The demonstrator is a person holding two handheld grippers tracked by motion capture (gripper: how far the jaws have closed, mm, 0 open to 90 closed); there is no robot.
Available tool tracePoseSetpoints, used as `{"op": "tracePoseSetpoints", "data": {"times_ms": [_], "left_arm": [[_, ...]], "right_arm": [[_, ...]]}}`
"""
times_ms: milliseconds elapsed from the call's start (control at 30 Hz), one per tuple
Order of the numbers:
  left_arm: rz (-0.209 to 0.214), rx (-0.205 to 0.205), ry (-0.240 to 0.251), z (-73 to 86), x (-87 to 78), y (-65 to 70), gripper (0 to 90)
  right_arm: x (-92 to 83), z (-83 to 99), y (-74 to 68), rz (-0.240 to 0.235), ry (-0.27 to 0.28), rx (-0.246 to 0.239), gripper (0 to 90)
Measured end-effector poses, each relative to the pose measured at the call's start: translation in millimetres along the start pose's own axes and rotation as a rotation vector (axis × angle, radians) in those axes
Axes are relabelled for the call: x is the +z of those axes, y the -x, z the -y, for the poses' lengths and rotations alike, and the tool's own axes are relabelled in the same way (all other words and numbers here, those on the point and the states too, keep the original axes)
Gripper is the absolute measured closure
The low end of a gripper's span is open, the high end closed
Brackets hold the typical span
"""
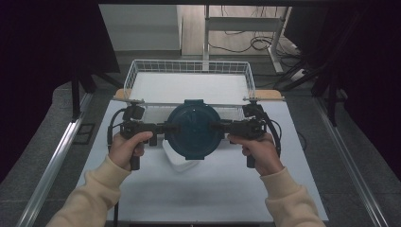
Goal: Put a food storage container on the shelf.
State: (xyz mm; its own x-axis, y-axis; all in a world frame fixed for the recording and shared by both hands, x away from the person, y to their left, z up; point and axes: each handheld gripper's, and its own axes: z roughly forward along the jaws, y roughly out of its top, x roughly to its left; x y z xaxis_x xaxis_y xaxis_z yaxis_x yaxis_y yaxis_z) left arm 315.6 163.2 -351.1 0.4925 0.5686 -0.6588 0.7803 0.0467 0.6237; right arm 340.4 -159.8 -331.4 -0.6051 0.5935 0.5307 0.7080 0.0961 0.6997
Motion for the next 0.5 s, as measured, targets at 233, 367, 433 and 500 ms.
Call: {"op": "tracePoseSetpoints", "data": {"times_ms": [233,367,433,500], "left_arm": [[0.003,0.015,-0.001,-12.8,-1.0,2.3,41.6],[0.005,0.019,0.001,-18.9,-2.0,4.2,41.7],[0.005,0.024,0.003,-22.2,-2.8,5.3,41.6],[0.002,0.027,0.003,-25.6,-3.9,6.8,41.6]], "right_arm": [[-2.1,-13.3,-1.7,0.008,0.002,-0.013,40.8],[-4.0,-19.1,-3.3,0.01,0.005,-0.018,40.8],[-4.8,-22.2,-4.1,0.009,0.006,-0.018,40.8],[-5.4,-25.6,-4.4,0.008,0.007,-0.021,40.8]]}}
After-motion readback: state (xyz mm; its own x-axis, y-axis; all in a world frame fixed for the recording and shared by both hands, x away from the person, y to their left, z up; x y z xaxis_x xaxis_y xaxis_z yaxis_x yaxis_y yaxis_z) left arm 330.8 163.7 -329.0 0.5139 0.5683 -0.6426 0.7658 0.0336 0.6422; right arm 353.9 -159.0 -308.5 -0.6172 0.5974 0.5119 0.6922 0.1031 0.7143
